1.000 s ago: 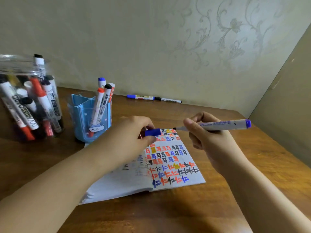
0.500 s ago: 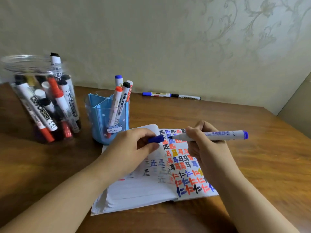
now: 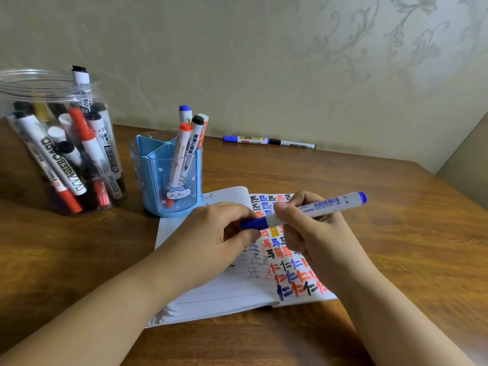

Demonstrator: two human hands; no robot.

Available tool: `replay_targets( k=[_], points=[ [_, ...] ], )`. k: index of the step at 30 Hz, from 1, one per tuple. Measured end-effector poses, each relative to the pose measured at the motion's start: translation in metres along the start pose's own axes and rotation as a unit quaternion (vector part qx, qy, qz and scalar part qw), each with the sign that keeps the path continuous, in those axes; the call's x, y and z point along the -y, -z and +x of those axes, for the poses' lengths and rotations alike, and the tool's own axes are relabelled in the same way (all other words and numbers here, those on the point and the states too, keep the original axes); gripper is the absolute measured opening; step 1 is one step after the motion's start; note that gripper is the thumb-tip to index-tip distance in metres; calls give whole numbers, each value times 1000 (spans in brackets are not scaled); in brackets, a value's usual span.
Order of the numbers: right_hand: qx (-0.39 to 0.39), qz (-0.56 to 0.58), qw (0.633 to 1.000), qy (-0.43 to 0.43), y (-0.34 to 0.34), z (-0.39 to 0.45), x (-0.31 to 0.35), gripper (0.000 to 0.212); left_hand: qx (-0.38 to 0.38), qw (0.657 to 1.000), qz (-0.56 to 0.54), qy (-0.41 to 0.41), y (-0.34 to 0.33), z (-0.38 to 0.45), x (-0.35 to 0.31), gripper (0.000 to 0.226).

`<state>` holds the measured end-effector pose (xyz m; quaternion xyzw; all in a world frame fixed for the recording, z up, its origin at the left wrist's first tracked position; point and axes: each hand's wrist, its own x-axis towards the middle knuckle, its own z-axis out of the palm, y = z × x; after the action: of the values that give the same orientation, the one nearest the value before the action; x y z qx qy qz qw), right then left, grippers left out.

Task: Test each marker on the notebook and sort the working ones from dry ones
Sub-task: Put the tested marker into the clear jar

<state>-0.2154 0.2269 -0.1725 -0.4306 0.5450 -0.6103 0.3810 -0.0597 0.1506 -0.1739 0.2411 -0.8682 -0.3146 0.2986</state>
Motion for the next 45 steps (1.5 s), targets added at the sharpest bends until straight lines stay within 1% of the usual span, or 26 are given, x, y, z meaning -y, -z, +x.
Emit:
replay_targets(
  k=[2, 4, 6, 8, 13, 17, 19, 21, 23, 25, 27, 29, 30, 32, 35, 37, 38, 40, 42, 43, 45],
  points=[
    [-15, 7, 1000, -25, -1, -1, 3, 34, -5, 1000, 11, -5, 0, 0, 2, 14],
    [-48, 15, 997, -51, -1, -1, 2, 36, -8, 1000, 25, -15, -2, -1, 4, 10],
    [-69, 22, 996, -52, -2, -1, 1, 31, -17, 998, 43, -38, -3, -1, 5, 10],
    [-67, 53, 995, -42, -5, -1, 0, 25, -26, 997, 53, -55, -5, -2, 6, 18],
    [-36, 140, 989, -27, -13, -6, 0, 30, -50, 989, 91, -105, -9, -5, 5, 28],
    [-46, 145, 988, -28, -14, -7, -1, 30, -43, 990, 95, -97, -11, -7, 4, 26],
    [-61, 139, 987, -45, -15, -3, -6, 31, -44, 991, 95, -80, -12, -5, 4, 23],
    [-81, 104, 989, -71, -16, 0, -10, 30, -35, 993, 109, -42, -12, -2, 5, 18],
    [-94, 70, 990, -75, -15, 1, -7, 28, -37, 993, 114, 4, -8, 1, 6, 16],
    [-115, 73, 989, -50, -11, 1, 0, 26, -48, 992, 110, 44, -3, 3, 5, 16],
    [-142, 76, 987, -20, -6, 0, 9, 24, -28, 990, 115, 76, 3, 5, 1, 17],
    [-139, 49, 989, -7, -8, -3, 17, 25, -13, 983, 161, 82, 8, 7, -3, 19],
    [-133, 28, 991, -4, -11, -3, 21, 26, -27, 979, 182, 83, 13, 6, -4, 20],
    [-119, -22, 992, 19, -18, -4, 31, 24, -95, 972, 195, 95, 25, 1, -2, 24],
    [-105, -105, 983, 107, -34, 0, 51, 22, -237, 945, 212, 74, 48, -15, 12, 18],
    [-94, -145, 968, 182, -48, 9, 60, 20, -300, 922, 236, 69, 58, -21, 28, 25],
    [-88, -162, 959, 214, -56, 16, 63, 18, -314, 915, 243, 73, 61, -22, 35, 32],
    [-78, -201, 944, 248, -73, 30, 65, 14, -306, 916, 244, 91, 61, -22, 47, 48],
    [-72, -253, 931, 254, -85, 45, 65, 14, -272, 927, 234, 110, 58, -22, 54, 61],
    [-69, -282, 924, 250, -90, 51, 65, 13, -261, 930, 233, 111, 58, -23, 58, 64],
    [-71, -334, 908, 243, -97, 63, 67, 15, -254, 931, 241, 103, 60, -24, 63, 63]
  ],
)
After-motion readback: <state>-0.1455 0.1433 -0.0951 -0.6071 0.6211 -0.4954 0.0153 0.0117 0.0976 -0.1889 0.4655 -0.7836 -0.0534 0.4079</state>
